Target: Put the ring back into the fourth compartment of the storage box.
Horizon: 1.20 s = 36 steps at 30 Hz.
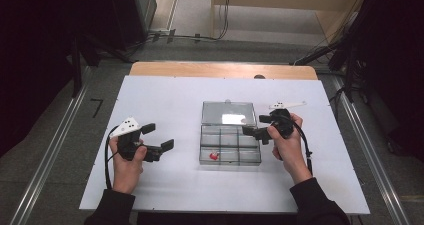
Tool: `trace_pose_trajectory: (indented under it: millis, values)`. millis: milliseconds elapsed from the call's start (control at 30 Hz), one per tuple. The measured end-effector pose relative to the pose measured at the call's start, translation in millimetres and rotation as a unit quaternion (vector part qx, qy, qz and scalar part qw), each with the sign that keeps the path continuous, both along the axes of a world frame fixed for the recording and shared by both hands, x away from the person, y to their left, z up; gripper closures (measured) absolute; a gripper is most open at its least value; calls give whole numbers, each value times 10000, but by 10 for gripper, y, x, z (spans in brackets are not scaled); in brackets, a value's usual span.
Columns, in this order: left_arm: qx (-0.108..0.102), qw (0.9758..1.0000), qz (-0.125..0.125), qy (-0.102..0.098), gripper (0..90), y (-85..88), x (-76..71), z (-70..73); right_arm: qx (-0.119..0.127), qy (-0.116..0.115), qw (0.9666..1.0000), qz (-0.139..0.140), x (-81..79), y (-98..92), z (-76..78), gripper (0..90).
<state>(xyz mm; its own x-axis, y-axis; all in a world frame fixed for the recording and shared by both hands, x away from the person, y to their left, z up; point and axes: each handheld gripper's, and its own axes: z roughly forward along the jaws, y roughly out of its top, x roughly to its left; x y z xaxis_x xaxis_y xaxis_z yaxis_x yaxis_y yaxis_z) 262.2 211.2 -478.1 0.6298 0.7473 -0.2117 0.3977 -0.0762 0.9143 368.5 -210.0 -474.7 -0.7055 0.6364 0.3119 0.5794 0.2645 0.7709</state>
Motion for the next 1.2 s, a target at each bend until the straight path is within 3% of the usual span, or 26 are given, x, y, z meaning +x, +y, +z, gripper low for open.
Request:
trace_pose_trajectory:
  millis: [167, 467, 700, 1200]
  values:
    - [42, 10000, -64, 24, 0, -42, 94, 30, 18, 89, 9999, -65, 72, 2, -30, 0]
    - [-13, 9999, 32, 129, 0, -90, 282, 57, 61, 137, 9997, -170, 180, -27, -71, 0]
    - [51, 9998, -43, 187, 0, -193, 411, 50, 232, 400, 9987, -230, 308, -90, -164, 0]
    - [-78, 9993, -183, 311, 0, -425, 678, 31, 116, 516, 9981, -301, 443, -19, -228, 0]
